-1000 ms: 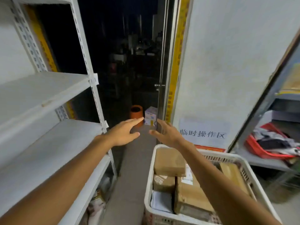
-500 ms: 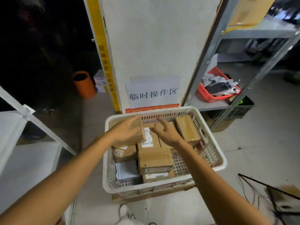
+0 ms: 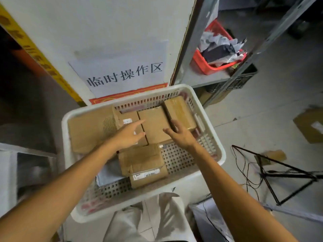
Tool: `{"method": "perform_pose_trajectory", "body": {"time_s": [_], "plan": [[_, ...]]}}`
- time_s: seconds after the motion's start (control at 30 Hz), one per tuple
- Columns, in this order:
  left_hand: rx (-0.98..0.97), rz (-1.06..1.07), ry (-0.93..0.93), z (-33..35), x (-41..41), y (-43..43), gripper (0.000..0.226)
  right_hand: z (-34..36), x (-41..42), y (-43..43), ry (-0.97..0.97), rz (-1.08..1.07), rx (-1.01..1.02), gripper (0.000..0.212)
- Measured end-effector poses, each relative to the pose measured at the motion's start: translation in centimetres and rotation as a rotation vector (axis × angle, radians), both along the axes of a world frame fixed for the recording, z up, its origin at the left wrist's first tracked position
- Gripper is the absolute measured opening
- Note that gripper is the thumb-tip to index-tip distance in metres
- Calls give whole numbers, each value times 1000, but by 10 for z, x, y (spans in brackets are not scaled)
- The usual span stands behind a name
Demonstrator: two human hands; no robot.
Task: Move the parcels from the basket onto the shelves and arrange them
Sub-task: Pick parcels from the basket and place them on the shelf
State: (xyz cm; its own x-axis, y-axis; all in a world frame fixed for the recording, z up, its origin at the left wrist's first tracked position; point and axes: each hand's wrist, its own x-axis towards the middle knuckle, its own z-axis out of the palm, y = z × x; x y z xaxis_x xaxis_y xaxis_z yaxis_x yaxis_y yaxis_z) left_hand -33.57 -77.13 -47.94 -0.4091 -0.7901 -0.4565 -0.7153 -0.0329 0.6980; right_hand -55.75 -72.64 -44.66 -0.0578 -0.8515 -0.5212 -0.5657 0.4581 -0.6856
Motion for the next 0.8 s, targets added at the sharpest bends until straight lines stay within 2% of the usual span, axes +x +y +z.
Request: {"method": "perform_pose_trajectory", "body": {"time_s": [0.2,0.43,0.57,0.8], "plan": [[87,65,-21,-49,-58,-33,57,-51,-61,-42,115,63,20,72],[63,38,-33,-97,-124,-71,58,-121,-86,-82,467,298,-7,87],[80,119,-29,-116,-137,-74,57,-142,-84,-90,511,315,16,87],[153,97,-57,-122,-139,-62,59,-138,-80,-99,502,248,31,88]]}}
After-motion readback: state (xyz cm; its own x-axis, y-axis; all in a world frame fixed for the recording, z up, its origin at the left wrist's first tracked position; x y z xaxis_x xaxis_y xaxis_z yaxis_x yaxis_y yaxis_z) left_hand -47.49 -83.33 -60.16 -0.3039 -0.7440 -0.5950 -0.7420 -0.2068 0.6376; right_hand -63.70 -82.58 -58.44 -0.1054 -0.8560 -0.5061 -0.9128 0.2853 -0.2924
